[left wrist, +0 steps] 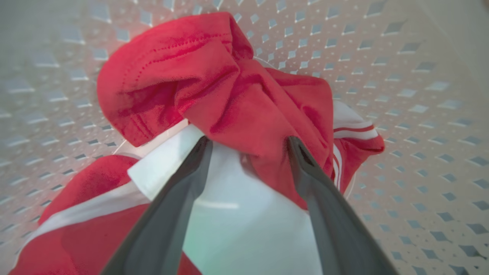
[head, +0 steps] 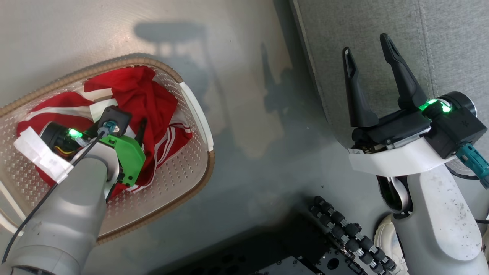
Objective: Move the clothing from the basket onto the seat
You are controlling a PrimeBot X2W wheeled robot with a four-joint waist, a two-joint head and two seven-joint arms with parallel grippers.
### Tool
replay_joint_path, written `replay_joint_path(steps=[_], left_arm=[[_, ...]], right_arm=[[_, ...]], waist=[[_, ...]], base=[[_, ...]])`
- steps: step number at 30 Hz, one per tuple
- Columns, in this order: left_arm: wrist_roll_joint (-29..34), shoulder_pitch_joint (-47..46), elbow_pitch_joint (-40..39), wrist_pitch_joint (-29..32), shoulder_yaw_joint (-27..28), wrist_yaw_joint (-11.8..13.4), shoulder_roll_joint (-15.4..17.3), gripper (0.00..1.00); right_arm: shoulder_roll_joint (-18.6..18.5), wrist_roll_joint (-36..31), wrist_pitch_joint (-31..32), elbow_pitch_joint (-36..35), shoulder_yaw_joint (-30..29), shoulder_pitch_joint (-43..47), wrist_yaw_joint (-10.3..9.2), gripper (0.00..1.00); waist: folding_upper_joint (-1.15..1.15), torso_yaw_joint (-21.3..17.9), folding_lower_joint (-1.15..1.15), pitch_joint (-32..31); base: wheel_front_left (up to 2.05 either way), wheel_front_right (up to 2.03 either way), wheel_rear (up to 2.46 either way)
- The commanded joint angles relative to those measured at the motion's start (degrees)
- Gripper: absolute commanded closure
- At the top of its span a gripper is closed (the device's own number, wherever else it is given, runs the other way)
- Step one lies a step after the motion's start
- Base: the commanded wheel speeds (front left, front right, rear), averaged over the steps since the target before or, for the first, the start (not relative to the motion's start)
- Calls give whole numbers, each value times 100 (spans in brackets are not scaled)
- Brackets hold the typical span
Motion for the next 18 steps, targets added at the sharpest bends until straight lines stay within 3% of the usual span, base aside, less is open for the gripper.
replay_joint_path(steps=[1, 14, 15, 16, 17, 18], left_arm=[[-72, -149, 30, 21, -82, -15, -5, 0], [-751, -499, 147, 425, -766, -15, -117, 0], [-810, -507, 146, 476, -833, -15, -127, 33], [-911, -504, 138, 534, -882, -15, -141, 82], [-970, -506, 112, 567, -934, -15, -148, 100], [-969, -524, 82, 588, -1011, -15, -135, 100]], right_arm=[[-13, -7, -12, -39, -20, -9, -4, 0], [-13, -182, -12, -160, -10, 82, -4, 0], [-13, -205, -12, -172, -15, 91, -4, 0], [-13, -219, -12, -179, -18, 103, -4, 0], [-13, -234, -12, -178, -21, 108, -4, 0], [-13, -238, -12, -179, -22, 109, -4, 0]], waist=[[49, 27, 0, 105], [49, 236, 0, 303], [49, 260, 0, 310], [49, 279, 0, 315], [49, 291, 0, 317], [49, 299, 0, 318]], base=[[0, 0, 0], [4, 4, 4], [3, 3, 3], [1, 1, 1], [0, 0, 0], [0, 0, 0]])
